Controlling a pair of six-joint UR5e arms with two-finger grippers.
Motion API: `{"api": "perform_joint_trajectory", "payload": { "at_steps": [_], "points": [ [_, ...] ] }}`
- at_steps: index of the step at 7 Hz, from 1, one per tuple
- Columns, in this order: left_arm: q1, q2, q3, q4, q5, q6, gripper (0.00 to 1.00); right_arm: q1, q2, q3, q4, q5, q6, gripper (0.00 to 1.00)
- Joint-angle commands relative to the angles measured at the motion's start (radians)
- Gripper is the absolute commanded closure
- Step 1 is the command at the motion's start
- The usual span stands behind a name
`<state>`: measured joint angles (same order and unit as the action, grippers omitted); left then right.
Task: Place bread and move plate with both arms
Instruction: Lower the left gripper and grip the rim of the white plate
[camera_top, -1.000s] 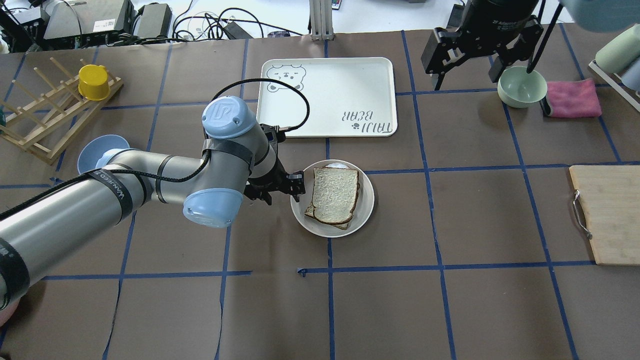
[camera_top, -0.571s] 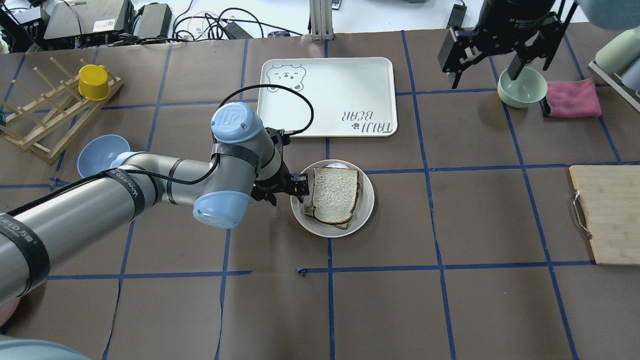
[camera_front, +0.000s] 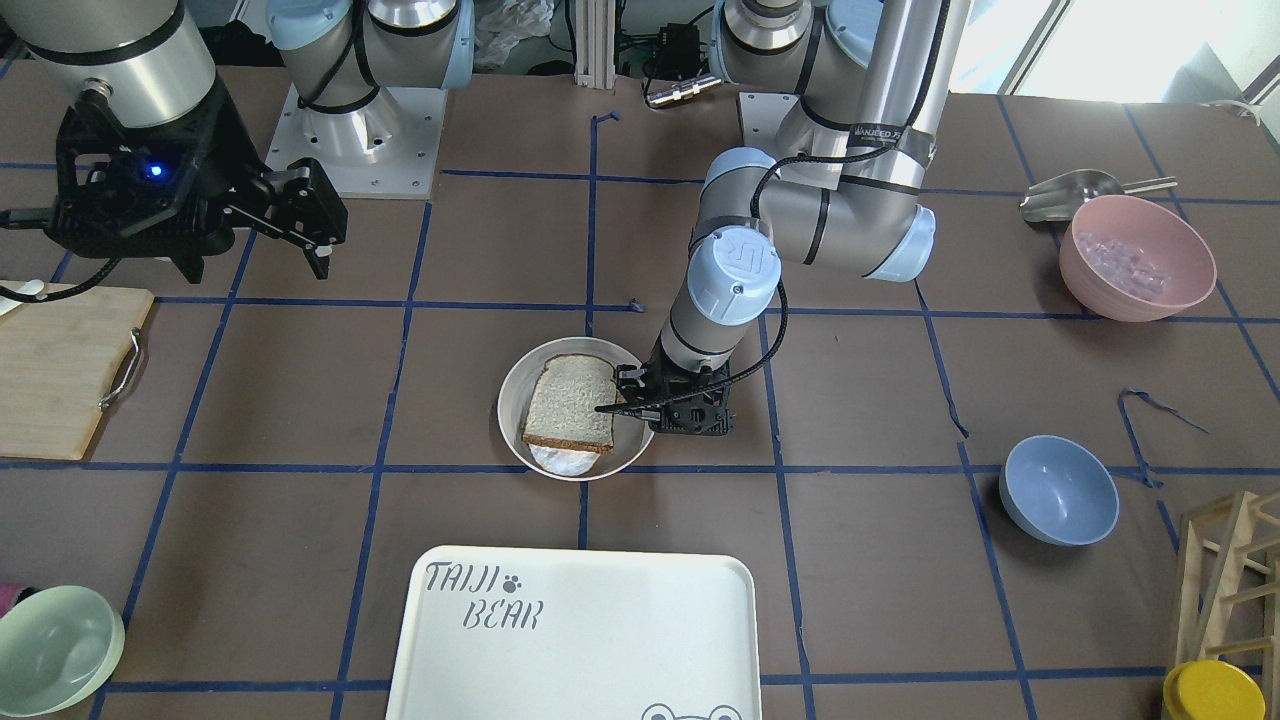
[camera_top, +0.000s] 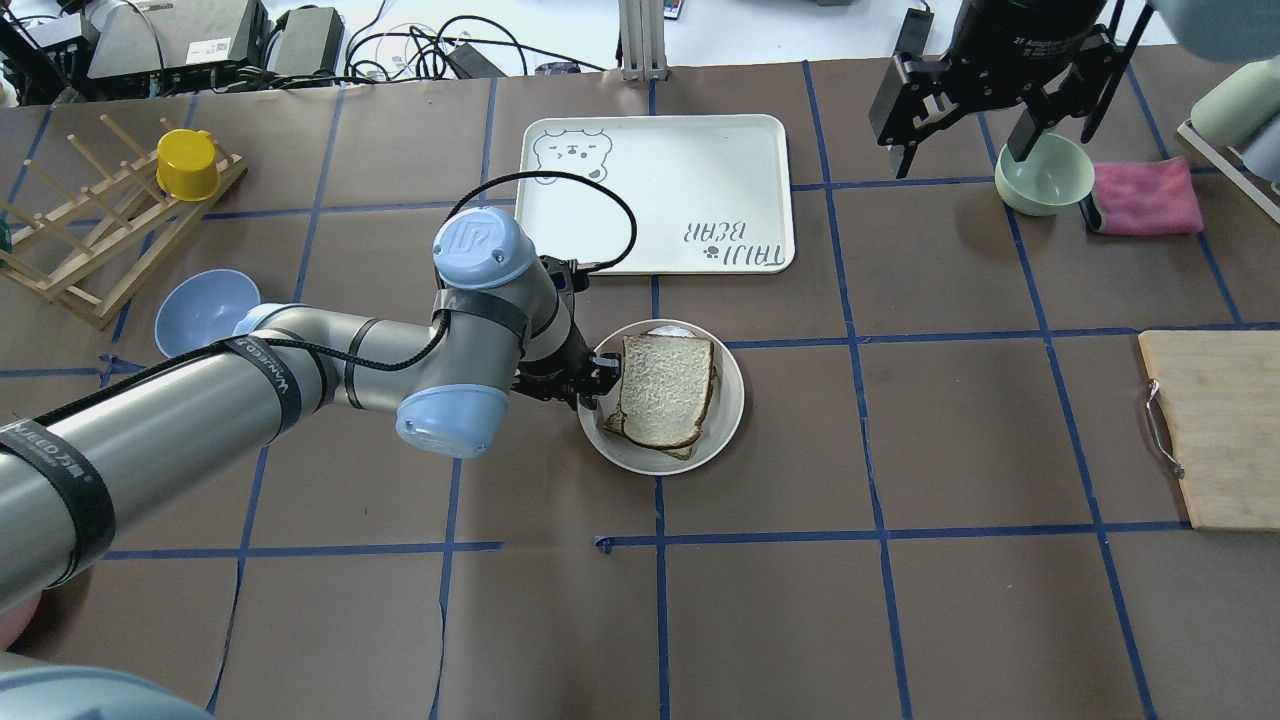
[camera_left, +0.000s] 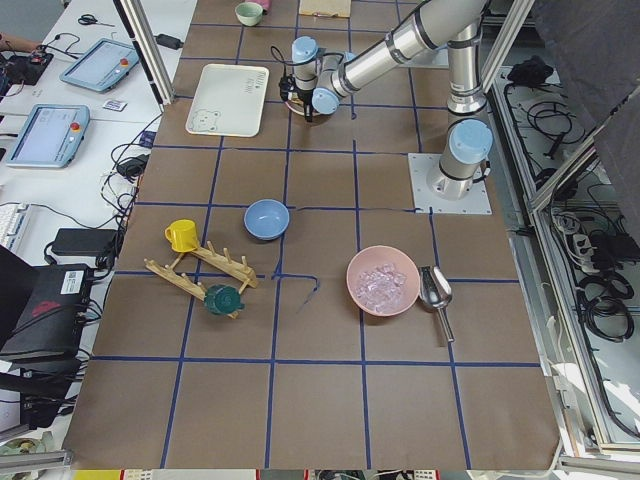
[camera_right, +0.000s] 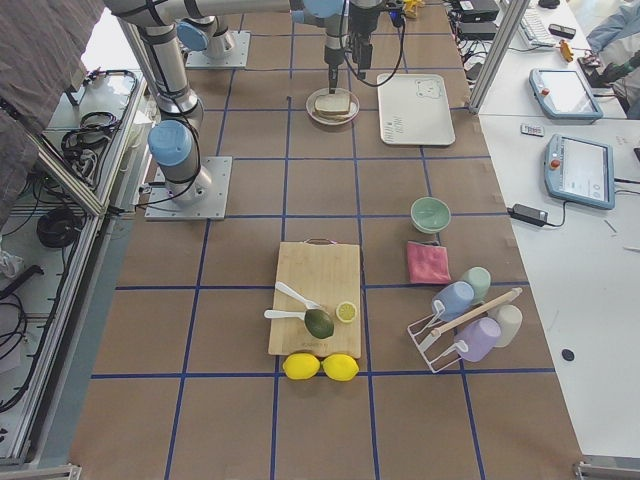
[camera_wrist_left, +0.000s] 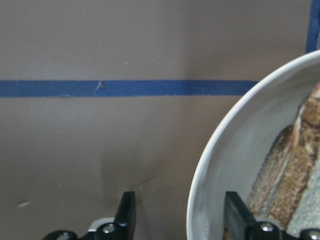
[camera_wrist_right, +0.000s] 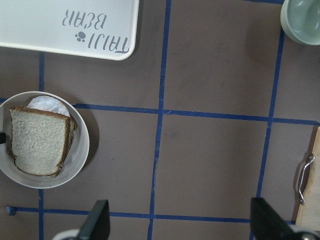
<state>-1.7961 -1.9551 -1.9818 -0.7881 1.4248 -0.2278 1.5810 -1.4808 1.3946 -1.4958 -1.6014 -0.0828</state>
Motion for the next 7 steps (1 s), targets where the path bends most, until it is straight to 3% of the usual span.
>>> {"api": "perform_joint_trajectory", "payload": {
  "at_steps": [1,4,7],
  "points": [
    [0.001,0.005,0.015,-0.002,-0.003,-0.008,1.00,0.004,-0.001,0.000,0.000,0.003,0.000,0.00],
    [0.023,0.037,0.072,-0.098,-0.058,-0.103,1.00,0.002,0.001,0.000,0.000,0.001,0.000,0.00],
    [0.038,0.062,0.086,-0.108,-0.092,-0.131,1.00,0.002,0.001,0.001,0.000,0.001,0.000,0.00]
  ]
}}
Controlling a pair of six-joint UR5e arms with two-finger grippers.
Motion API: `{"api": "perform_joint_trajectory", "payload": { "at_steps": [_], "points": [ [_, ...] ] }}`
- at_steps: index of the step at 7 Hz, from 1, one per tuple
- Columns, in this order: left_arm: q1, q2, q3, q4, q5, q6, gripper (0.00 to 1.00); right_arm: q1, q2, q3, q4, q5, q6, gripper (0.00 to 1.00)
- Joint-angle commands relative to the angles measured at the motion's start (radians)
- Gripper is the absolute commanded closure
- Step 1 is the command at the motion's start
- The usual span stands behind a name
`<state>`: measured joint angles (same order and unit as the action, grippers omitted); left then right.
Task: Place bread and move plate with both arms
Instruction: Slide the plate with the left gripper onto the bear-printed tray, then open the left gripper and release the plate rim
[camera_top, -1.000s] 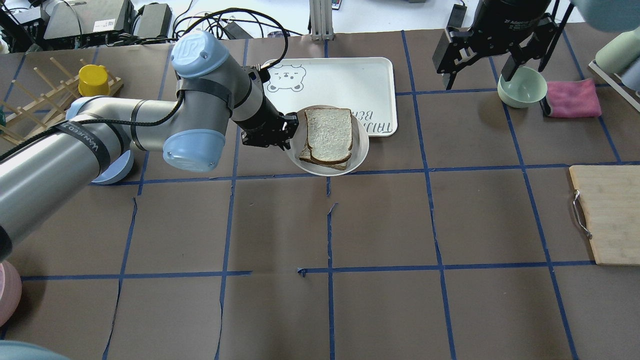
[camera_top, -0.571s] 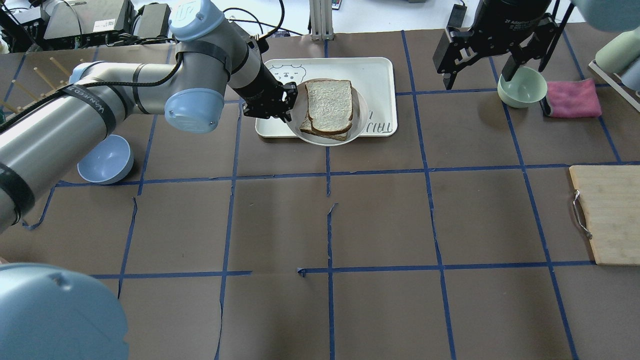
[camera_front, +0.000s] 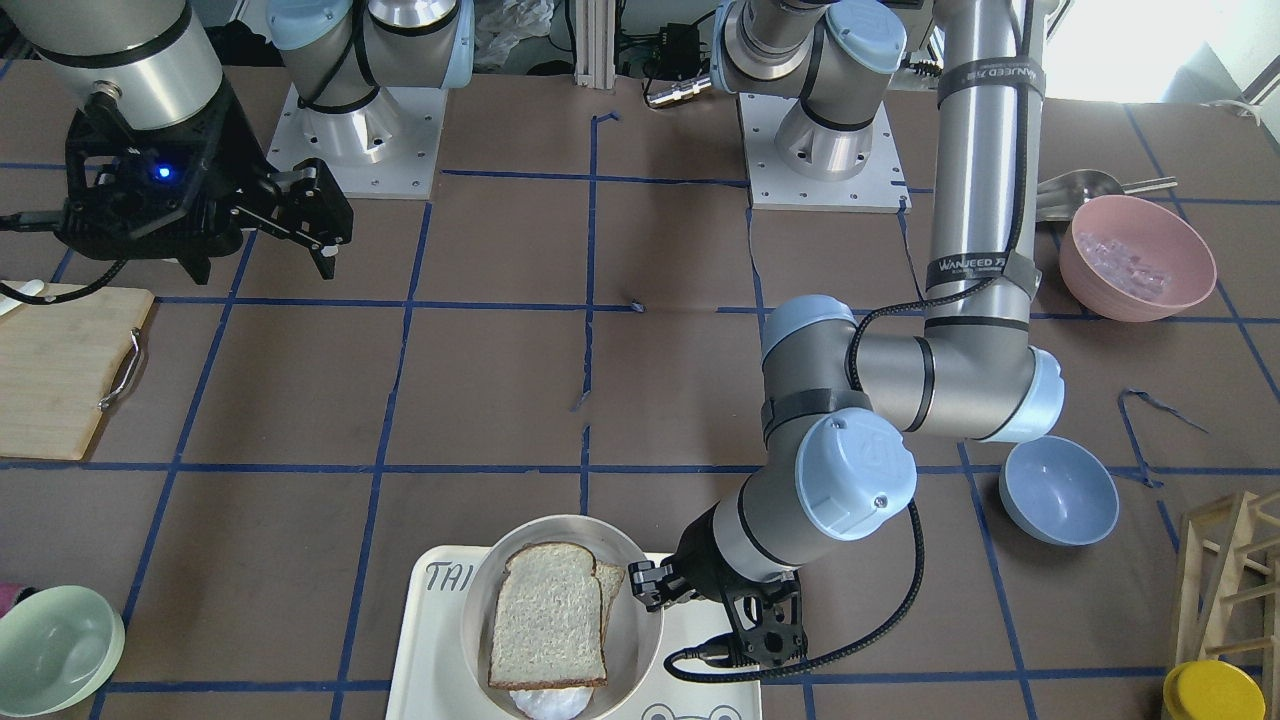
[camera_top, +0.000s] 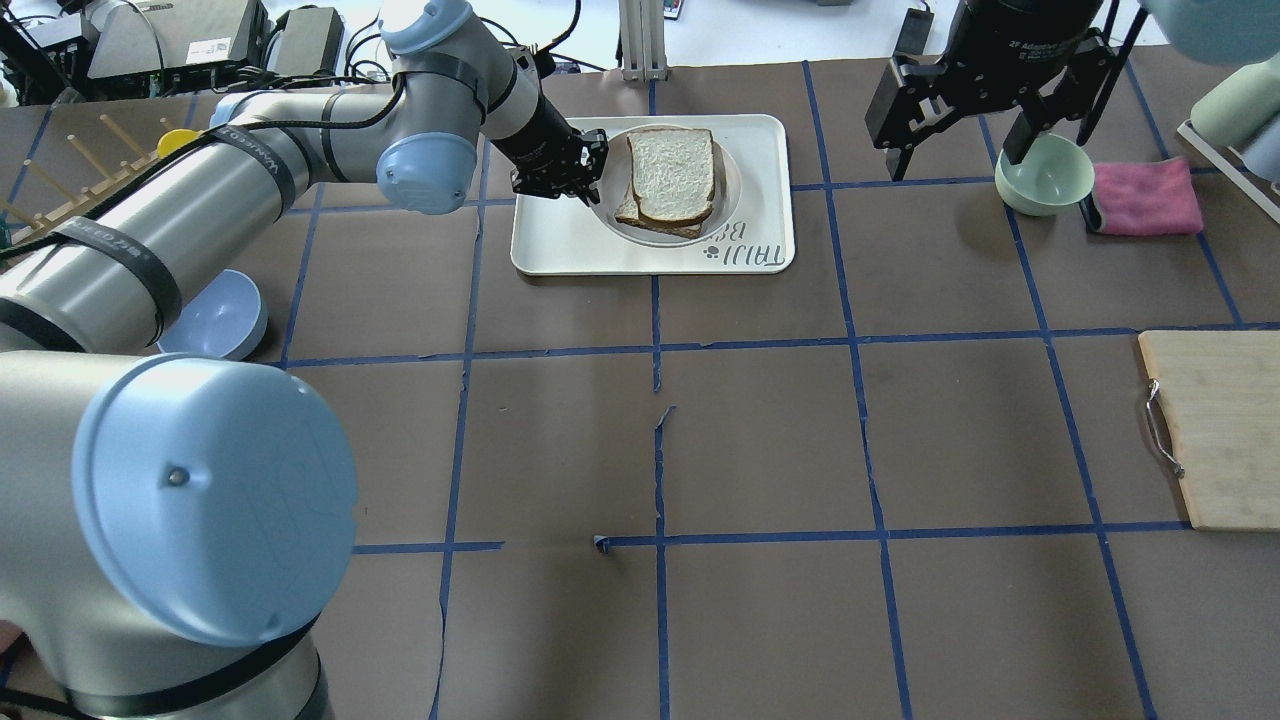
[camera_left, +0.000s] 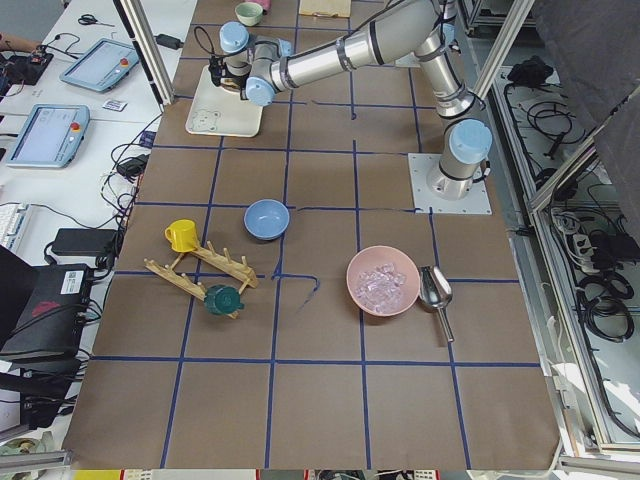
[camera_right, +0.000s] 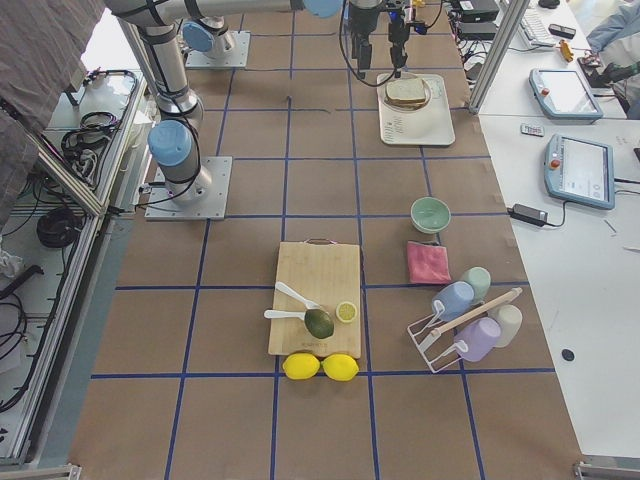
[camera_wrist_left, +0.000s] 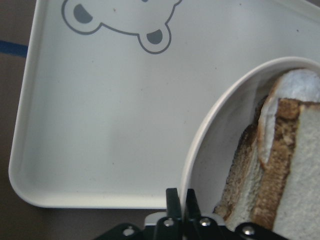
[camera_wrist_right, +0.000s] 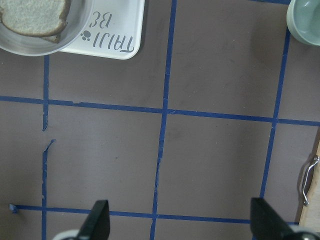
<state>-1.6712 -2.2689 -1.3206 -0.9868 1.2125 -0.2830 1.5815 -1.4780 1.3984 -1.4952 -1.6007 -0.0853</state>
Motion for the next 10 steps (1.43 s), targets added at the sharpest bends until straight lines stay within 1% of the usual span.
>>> {"api": "perform_joint_trajectory", "payload": {
  "at_steps": [1,2,3,5,6,7,8,9,10],
  "points": [
    [0.014,-0.076,0.064,0.000,-0.005,0.048,1.00,0.000,0.001,0.005,0.000,-0.001,-0.001,0.00],
    [0.022,-0.092,0.066,0.006,-0.046,0.056,1.00,0.000,0.001,0.005,0.000,0.001,-0.002,0.00],
    [0.022,-0.107,0.064,0.043,-0.048,0.054,1.00,0.000,0.002,0.005,0.000,-0.001,-0.002,0.00],
    [0.022,-0.109,0.055,0.046,-0.048,0.051,1.00,-0.002,0.004,0.005,0.000,0.001,-0.004,0.00],
    [0.022,-0.109,0.051,0.045,-0.050,0.036,0.14,-0.002,0.002,0.005,0.000,-0.001,-0.004,0.00],
    [0.022,-0.101,0.050,0.043,-0.050,0.044,0.00,-0.002,0.004,0.005,-0.002,0.001,-0.007,0.00],
    [0.022,-0.087,0.054,0.036,-0.047,0.039,0.00,-0.002,0.004,0.005,0.000,-0.001,-0.007,0.00],
    [0.021,-0.052,0.051,-0.022,-0.039,0.039,0.00,-0.003,0.004,0.008,-0.003,0.001,-0.007,0.00],
    [0.025,0.003,0.055,-0.138,0.000,0.042,0.00,-0.003,0.004,0.008,-0.002,-0.001,-0.008,0.00]
  ]
}}
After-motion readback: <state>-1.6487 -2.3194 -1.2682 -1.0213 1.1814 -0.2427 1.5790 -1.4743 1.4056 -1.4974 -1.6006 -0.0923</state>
